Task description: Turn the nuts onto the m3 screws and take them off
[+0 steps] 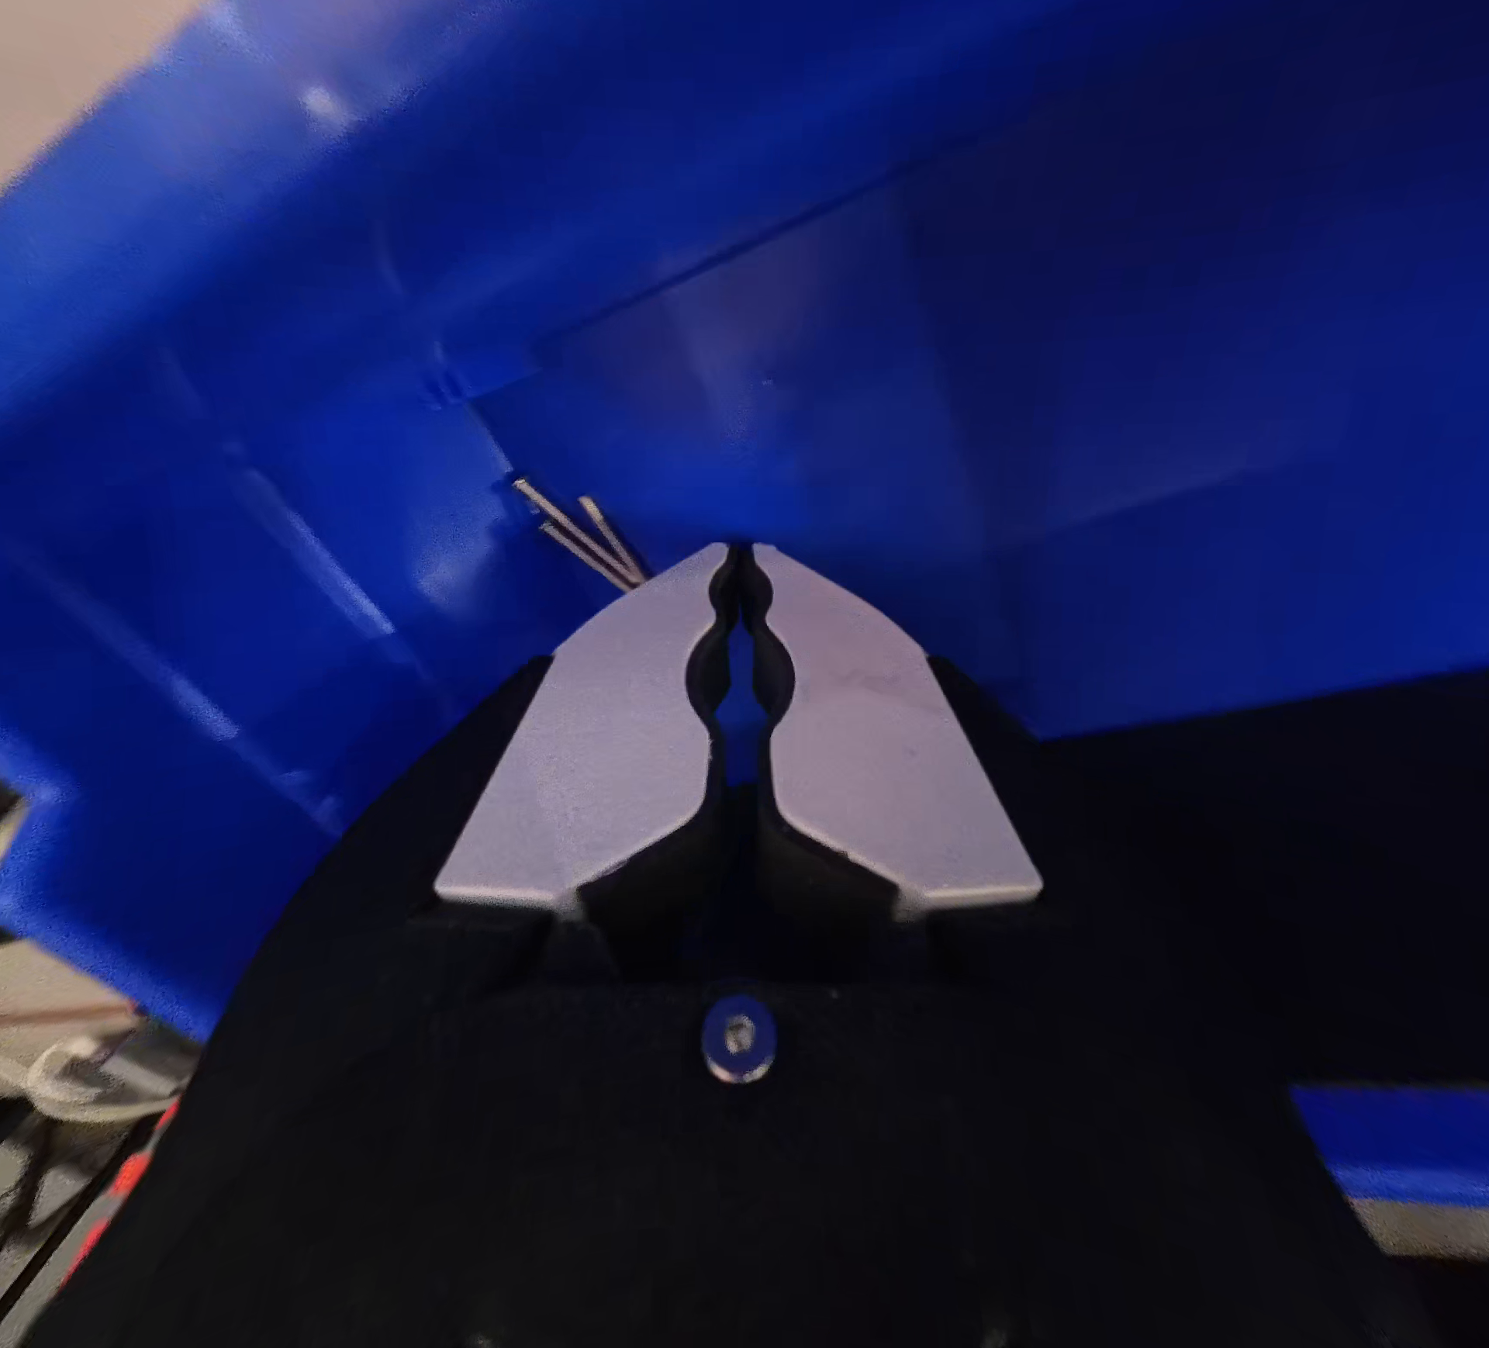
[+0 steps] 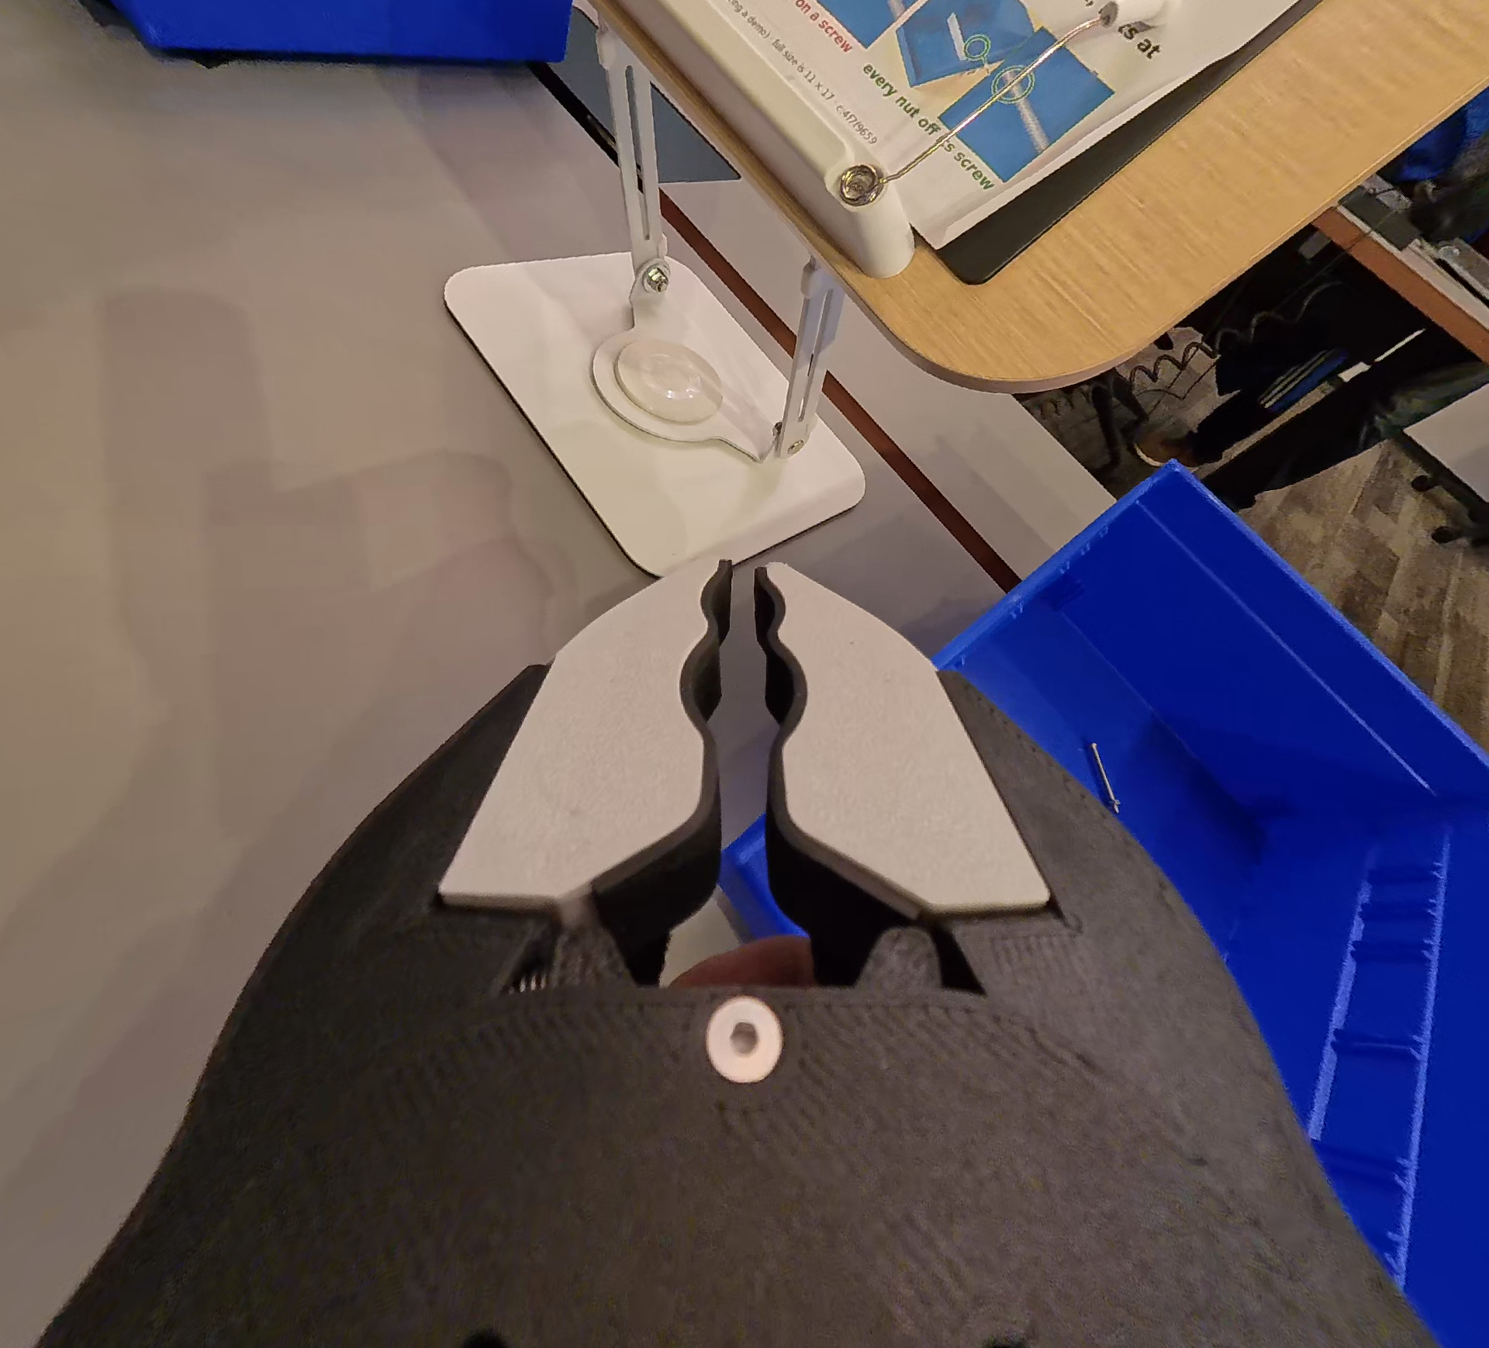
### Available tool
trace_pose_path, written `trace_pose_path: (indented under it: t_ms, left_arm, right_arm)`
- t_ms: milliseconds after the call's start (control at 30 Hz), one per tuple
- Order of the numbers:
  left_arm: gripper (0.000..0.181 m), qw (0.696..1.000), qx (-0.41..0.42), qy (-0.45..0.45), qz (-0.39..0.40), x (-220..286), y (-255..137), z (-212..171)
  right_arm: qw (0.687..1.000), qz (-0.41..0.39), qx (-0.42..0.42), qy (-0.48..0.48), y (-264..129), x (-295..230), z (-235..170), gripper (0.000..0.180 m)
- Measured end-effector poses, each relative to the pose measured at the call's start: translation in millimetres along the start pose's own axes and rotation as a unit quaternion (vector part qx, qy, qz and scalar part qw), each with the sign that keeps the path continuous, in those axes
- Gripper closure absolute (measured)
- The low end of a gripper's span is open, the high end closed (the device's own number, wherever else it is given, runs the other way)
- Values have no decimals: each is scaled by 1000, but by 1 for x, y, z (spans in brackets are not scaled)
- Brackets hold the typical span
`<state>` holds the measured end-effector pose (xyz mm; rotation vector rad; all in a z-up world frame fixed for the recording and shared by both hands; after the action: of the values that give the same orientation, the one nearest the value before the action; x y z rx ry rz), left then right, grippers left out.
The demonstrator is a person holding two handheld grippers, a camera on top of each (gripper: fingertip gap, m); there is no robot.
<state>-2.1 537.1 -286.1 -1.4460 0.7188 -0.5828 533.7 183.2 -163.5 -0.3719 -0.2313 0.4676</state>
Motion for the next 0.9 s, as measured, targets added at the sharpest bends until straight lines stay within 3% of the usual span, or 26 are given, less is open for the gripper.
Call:
trace_pose_path:
  t_ms: [33,300,633,900]
  left_arm:
    - [179,1000,4,2,-9,3,-1,0]
    - [175,991,-2,29,127,-19,-24,2]
    - [149,991,-54,5,120,-19,-6,-2]
    - [172,994,-40,-54,81,-21,2,-5]
  right_arm:
    - [1000,1,1,1,0,0,0,174]
    - [1000,5,-5,3,4,-2,-3,174]
    - [1000,10,-3,2,3,-3,-2,175]
    - [1000,19,9,5,-1,-6,3,175]
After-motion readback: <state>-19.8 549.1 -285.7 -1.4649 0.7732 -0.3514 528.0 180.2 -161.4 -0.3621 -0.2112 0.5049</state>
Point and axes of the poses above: each gripper's, where its closed fingertips meet, y out along the fingers, z out of its top, x = y × z across the jaws, the point moved 2 cm from there along -y, back along the fingers, and after that the axes turned 14 degrees about y, right-handed, at the moved point
